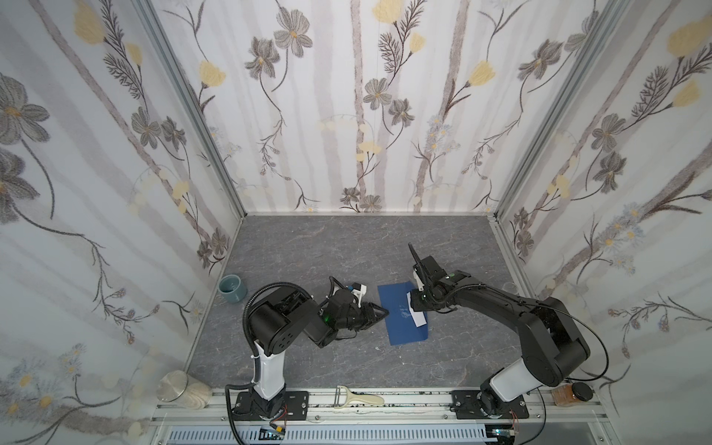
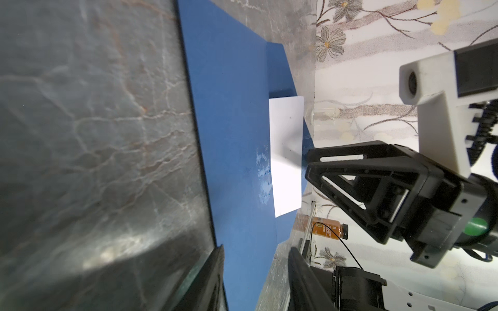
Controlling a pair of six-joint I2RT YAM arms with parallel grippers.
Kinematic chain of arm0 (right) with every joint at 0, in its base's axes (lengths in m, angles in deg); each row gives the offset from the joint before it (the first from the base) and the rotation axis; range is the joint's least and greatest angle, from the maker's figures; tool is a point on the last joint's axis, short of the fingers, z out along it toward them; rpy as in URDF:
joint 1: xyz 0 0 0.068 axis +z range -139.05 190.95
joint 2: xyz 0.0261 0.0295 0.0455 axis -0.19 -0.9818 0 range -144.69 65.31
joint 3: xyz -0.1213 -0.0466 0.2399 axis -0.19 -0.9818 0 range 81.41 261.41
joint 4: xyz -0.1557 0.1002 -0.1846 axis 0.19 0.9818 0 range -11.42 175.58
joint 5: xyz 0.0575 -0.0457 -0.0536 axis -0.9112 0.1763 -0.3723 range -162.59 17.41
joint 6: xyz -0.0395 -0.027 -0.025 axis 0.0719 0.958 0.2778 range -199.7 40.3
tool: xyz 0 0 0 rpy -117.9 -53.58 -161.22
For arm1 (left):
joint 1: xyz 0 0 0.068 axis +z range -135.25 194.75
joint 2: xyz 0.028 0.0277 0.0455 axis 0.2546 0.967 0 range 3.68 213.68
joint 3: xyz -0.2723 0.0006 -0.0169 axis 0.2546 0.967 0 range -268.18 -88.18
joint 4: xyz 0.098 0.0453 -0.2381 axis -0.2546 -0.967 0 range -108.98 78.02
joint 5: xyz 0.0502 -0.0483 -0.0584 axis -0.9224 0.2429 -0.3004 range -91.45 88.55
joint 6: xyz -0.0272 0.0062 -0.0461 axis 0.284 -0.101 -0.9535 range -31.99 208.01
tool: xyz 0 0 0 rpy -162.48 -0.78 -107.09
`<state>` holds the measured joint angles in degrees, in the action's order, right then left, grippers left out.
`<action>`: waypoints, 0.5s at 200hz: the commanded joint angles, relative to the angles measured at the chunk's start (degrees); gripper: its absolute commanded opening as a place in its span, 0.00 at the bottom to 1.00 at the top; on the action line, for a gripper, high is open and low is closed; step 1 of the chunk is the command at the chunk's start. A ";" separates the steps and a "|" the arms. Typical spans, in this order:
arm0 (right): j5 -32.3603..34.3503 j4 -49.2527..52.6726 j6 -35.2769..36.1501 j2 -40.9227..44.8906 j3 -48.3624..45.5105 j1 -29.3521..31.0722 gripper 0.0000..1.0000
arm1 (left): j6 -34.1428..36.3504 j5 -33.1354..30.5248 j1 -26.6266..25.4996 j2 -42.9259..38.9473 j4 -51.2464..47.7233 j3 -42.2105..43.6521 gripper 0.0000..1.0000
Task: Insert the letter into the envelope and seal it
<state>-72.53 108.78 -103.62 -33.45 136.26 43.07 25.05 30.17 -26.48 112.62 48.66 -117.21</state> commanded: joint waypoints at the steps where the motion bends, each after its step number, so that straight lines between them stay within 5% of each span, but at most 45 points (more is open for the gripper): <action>1: 2.75 0.05 0.28 0.39 0.43 0.22 0.45 | 0.03 -0.34 -0.19 -0.13 2.28 -0.79 0.40; 100: 1.66 -2.85 -0.33 -3.06 0.17 1.68 0.47 | -0.23 0.01 -0.90 1.84 2.35 -1.57 0.40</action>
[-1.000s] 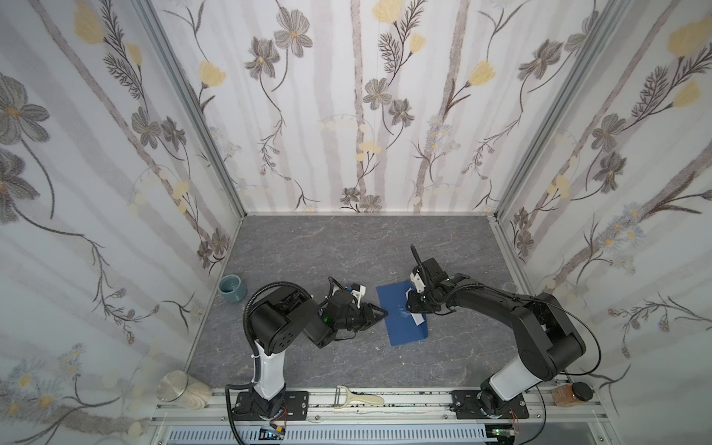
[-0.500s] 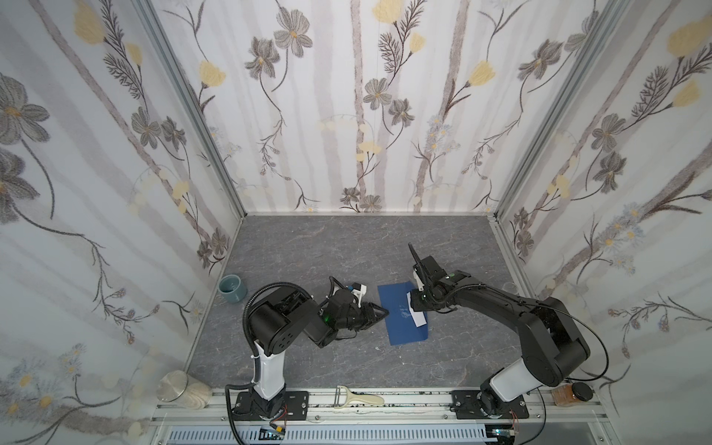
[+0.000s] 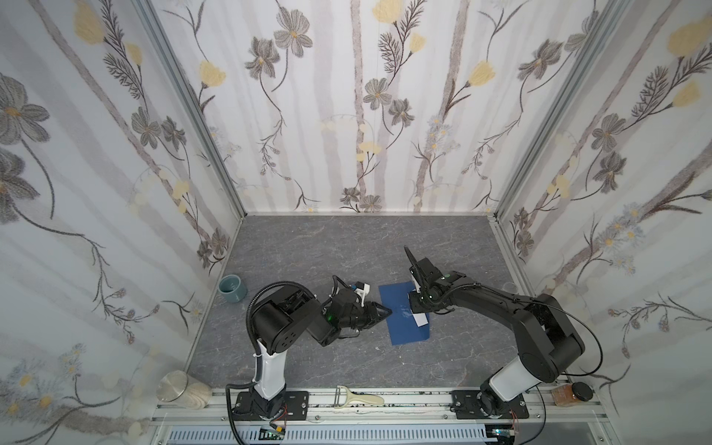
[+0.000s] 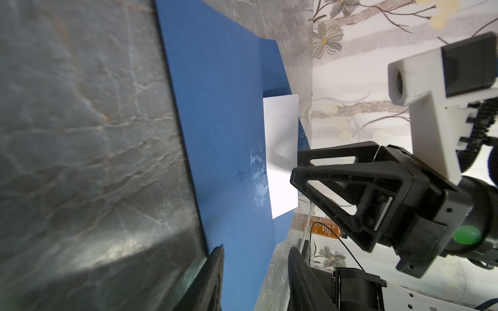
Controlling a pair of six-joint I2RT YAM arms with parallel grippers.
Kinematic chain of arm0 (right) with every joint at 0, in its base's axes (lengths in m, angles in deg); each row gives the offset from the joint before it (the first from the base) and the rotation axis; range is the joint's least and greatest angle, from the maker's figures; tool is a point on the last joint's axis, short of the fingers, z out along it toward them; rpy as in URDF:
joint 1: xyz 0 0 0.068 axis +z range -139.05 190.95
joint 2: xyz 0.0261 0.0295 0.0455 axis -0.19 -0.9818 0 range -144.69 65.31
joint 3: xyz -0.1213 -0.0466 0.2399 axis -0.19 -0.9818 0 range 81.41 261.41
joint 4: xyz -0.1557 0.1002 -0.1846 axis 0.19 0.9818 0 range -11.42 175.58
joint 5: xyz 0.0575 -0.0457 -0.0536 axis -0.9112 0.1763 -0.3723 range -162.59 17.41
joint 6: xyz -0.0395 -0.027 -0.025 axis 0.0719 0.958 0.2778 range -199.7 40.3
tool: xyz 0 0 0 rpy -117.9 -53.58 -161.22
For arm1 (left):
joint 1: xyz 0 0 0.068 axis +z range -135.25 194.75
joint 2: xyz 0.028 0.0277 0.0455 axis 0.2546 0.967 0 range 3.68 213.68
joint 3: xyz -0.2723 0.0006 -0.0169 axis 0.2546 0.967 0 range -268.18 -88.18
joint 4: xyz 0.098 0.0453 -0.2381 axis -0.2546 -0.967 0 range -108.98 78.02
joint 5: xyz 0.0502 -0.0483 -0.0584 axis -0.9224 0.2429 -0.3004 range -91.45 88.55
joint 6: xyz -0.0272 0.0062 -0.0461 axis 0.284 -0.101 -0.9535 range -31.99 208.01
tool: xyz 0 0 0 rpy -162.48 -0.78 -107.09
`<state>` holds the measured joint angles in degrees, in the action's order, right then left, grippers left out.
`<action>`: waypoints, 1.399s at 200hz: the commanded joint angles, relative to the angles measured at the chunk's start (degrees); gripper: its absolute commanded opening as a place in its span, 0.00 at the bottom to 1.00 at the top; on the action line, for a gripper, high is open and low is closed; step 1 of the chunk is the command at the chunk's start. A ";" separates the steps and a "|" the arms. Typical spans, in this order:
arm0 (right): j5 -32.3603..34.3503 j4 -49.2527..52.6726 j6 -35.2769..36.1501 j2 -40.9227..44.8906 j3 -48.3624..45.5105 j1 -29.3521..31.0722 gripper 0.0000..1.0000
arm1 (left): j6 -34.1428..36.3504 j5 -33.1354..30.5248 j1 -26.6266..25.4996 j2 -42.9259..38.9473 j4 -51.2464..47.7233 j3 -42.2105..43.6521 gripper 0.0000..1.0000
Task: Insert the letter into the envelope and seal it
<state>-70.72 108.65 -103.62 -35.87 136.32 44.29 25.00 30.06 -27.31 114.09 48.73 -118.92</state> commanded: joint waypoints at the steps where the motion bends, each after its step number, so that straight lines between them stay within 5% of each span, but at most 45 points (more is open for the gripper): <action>1: -0.18 -2.73 -0.33 -0.66 0.10 0.43 0.46 | -0.19 0.13 -0.10 0.36 2.30 0.14 0.40; 280: -2.86 -4.99 -2.51 -1.73 -0.92 2.08 0.46 | -2.64 1.01 -0.15 0.04 1.17 2.17 0.34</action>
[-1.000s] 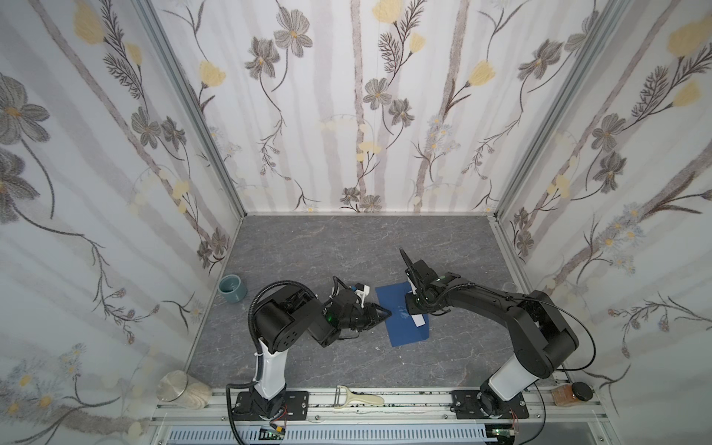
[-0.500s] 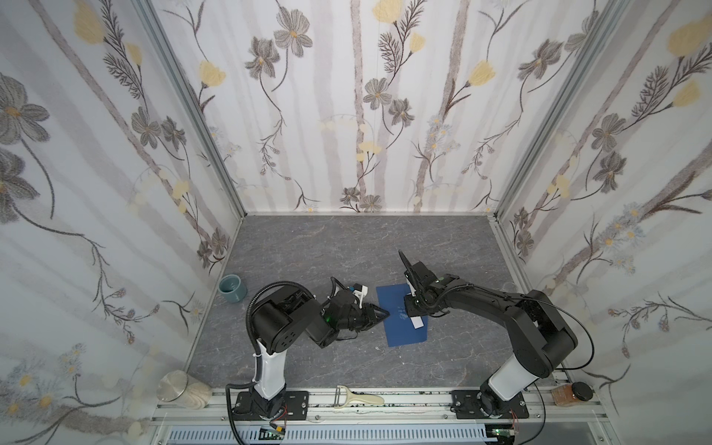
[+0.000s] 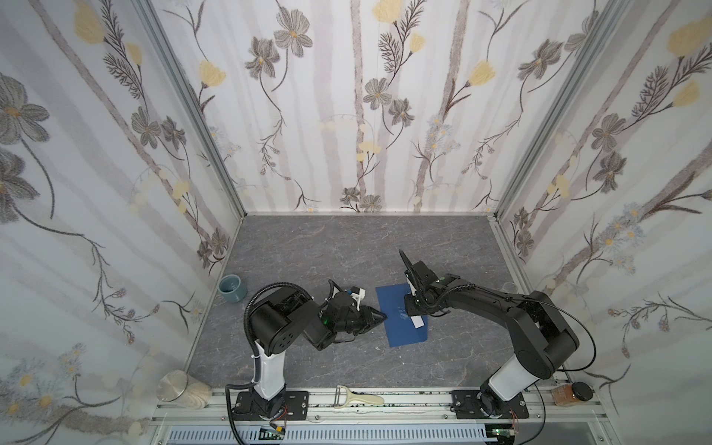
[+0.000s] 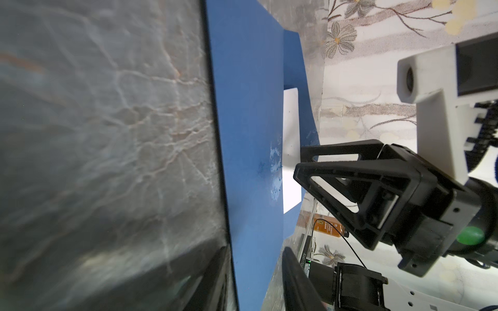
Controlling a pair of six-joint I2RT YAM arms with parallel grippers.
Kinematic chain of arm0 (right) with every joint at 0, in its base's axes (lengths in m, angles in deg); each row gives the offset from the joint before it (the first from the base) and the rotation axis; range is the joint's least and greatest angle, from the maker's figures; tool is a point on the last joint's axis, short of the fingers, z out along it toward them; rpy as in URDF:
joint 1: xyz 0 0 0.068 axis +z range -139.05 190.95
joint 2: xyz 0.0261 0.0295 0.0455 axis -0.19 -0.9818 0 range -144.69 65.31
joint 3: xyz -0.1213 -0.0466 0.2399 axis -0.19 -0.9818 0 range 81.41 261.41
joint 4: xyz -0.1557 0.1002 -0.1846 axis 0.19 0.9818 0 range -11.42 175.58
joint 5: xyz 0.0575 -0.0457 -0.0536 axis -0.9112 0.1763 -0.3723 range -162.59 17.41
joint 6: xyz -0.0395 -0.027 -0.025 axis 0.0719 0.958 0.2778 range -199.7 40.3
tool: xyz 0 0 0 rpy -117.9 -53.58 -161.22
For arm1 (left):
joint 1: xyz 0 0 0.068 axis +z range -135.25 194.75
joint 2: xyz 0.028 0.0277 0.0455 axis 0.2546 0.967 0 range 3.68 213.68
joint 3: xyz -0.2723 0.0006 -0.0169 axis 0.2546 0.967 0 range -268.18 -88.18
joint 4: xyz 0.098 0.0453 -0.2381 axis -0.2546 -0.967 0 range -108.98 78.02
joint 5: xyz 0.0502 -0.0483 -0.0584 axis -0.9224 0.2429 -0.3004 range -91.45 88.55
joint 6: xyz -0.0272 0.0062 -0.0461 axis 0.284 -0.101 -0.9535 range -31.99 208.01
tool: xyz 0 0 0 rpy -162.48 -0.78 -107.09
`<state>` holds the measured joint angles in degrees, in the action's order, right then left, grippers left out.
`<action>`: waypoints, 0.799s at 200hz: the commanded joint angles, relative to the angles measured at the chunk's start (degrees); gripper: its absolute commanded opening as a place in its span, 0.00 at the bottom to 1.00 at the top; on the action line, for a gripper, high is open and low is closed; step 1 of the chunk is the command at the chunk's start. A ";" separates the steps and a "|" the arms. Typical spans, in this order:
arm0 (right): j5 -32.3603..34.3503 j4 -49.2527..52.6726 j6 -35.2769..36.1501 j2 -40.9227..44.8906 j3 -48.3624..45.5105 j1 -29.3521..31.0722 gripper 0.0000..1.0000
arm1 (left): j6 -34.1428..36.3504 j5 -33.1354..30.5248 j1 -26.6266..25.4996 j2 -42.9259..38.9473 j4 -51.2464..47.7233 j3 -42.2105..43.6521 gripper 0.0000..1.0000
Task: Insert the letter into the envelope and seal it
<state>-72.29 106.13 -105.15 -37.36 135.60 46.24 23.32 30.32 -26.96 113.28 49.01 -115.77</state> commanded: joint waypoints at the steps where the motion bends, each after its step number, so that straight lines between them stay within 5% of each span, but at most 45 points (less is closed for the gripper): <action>1: -1.32 -2.49 -0.99 -0.25 -0.22 0.13 0.47 | -0.96 0.75 -0.53 0.86 0.88 -0.97 0.34; 160: -1.22 -1.03 -1.69 3.62 0.66 0.40 0.47 | -2.19 -0.04 -1.28 1.67 0.88 -0.93 0.33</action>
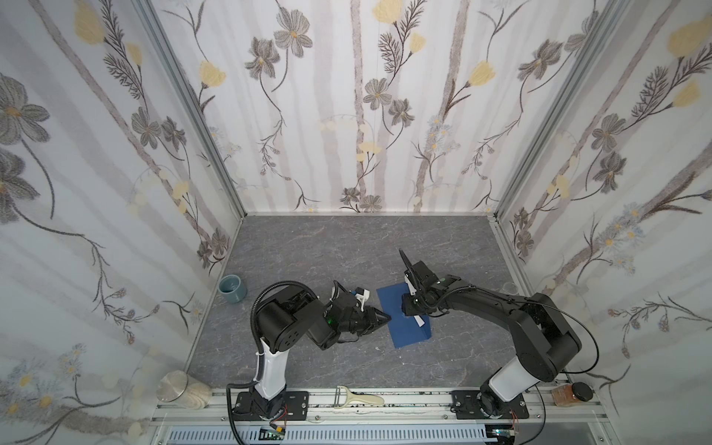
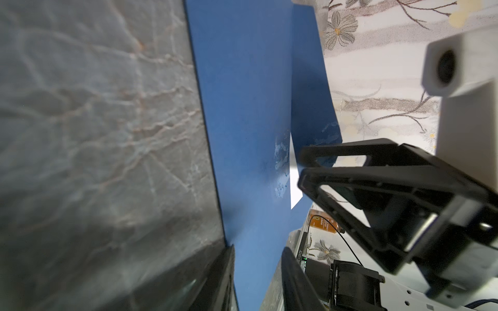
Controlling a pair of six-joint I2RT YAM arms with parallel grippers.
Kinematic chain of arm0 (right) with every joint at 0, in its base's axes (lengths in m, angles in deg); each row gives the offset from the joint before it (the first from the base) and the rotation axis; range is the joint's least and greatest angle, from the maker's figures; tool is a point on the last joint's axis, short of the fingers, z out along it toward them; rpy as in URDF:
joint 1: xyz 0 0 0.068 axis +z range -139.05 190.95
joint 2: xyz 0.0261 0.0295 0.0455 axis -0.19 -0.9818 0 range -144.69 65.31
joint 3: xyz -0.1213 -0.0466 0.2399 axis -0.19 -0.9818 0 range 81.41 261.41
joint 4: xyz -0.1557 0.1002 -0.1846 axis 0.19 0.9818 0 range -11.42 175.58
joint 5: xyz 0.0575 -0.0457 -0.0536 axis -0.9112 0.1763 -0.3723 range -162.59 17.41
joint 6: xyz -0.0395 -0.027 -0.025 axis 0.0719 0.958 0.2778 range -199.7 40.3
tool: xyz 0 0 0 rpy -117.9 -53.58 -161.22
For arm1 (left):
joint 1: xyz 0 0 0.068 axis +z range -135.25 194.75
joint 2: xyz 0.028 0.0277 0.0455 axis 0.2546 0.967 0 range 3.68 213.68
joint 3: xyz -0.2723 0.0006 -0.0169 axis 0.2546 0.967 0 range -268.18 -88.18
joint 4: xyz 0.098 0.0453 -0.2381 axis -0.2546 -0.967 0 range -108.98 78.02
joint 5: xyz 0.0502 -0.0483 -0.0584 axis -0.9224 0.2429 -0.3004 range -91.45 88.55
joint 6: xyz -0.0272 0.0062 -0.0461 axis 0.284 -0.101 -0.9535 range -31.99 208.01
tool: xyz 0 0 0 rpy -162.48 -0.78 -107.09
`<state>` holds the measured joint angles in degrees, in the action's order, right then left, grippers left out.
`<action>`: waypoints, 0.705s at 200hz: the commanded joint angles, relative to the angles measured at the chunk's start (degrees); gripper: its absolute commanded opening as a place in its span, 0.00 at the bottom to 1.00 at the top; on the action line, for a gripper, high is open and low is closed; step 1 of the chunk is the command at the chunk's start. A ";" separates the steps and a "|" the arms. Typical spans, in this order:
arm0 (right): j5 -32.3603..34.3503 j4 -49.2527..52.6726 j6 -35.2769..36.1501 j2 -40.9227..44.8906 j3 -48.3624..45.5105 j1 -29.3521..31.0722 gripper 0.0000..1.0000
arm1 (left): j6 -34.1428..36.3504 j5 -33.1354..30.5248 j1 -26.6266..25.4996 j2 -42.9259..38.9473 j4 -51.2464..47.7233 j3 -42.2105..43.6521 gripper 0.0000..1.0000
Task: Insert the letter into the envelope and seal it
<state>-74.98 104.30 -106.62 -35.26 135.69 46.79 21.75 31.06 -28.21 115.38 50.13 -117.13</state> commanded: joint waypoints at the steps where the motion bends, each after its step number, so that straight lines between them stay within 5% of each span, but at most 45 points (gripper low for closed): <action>1: 1.49 0.86 -0.24 1.61 0.57 -0.15 0.47 | -0.62 -0.78 -0.07 -0.43 -0.23 0.45 0.33; 141: 4.33 0.04 1.14 1.01 -2.73 -0.21 0.50 | -0.98 0.00 -0.10 -0.52 -0.19 1.06 0.33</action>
<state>-71.70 106.26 -106.16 -33.19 132.39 46.55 21.35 30.69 -28.27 114.61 50.30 -116.03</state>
